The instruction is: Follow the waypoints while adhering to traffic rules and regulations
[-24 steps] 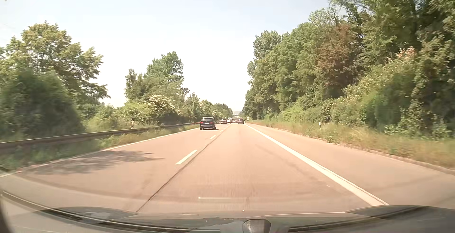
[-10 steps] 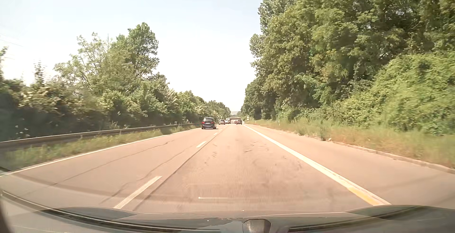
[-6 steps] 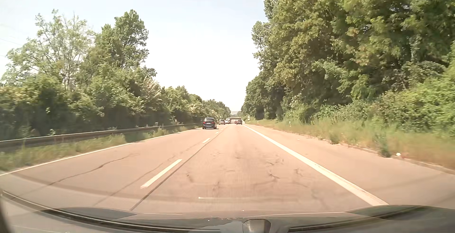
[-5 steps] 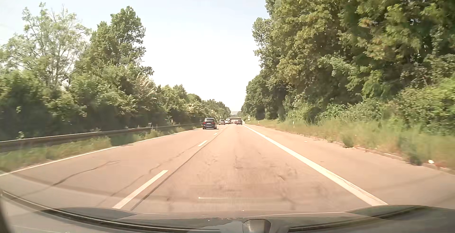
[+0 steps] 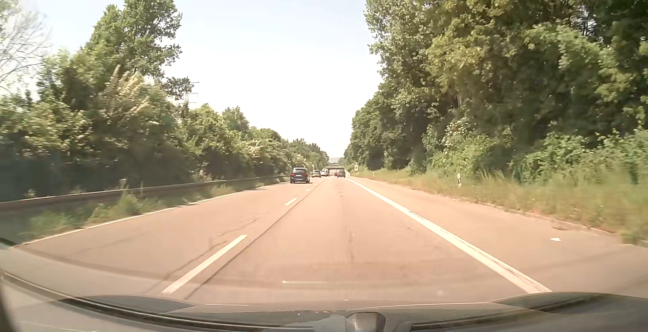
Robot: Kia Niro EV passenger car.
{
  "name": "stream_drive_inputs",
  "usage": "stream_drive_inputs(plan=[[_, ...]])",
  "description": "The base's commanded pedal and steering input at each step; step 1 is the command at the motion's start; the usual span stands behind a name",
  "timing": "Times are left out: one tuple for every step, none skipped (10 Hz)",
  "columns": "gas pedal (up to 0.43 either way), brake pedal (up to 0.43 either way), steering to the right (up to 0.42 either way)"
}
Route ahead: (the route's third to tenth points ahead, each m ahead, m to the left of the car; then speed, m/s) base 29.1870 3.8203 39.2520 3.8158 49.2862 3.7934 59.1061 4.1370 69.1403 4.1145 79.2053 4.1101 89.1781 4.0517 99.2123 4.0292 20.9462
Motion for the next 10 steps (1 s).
stream_drive_inputs(plan=[[0.110, 0.000, -0.001], [0.110, 0.000, -0.001], [0.110, 0.000, -0.001], [0.110, 0.000, -0.001], [0.110, 0.000, -0.001], [0.110, 0.000, -0.001], [0.110, 0.000, -0.001], [0.110, 0.000, -0.001], [0.110, 0.000, -0.001], [0.110, 0.000, -0.001]])
